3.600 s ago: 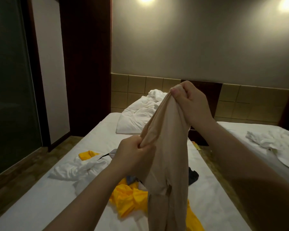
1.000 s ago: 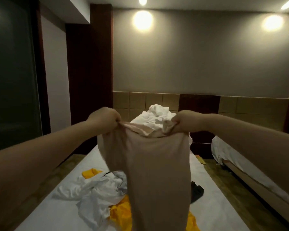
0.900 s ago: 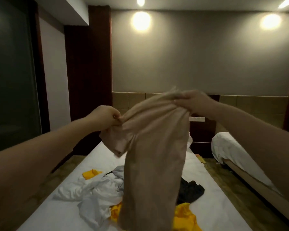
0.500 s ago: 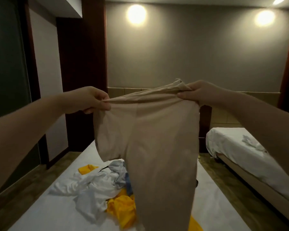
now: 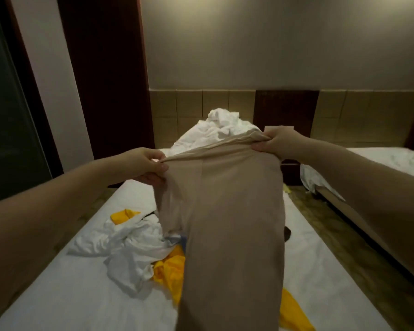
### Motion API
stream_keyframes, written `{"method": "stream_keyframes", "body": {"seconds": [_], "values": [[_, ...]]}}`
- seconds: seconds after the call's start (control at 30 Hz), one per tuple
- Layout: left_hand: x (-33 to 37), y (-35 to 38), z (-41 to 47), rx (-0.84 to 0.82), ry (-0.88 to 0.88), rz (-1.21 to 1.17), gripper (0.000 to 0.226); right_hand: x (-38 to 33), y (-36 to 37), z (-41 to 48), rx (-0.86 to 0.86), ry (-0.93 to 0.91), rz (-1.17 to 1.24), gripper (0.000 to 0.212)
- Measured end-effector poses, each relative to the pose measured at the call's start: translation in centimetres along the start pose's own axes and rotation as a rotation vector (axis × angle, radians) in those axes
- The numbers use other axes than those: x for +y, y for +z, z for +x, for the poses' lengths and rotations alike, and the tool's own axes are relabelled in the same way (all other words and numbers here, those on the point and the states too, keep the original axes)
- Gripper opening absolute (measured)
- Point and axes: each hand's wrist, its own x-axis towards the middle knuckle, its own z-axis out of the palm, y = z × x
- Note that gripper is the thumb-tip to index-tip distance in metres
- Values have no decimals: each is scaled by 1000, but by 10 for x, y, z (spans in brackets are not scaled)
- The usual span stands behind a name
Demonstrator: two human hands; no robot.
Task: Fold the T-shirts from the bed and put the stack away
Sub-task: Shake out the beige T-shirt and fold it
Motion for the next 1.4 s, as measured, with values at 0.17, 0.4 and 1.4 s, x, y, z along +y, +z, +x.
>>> {"method": "stream_keyframes", "body": {"seconds": [0.17,0.4,1.4], "values": [[-1,12,97,320,133,74,8,29,11,86,222,-93,-93,30],[78,-45,146,568,396,140,6,0,-67,143,520,-353,-64,24],[-180,240,-256,310,47,187,7,83,168,-329,-63,-25,51,38]]}}
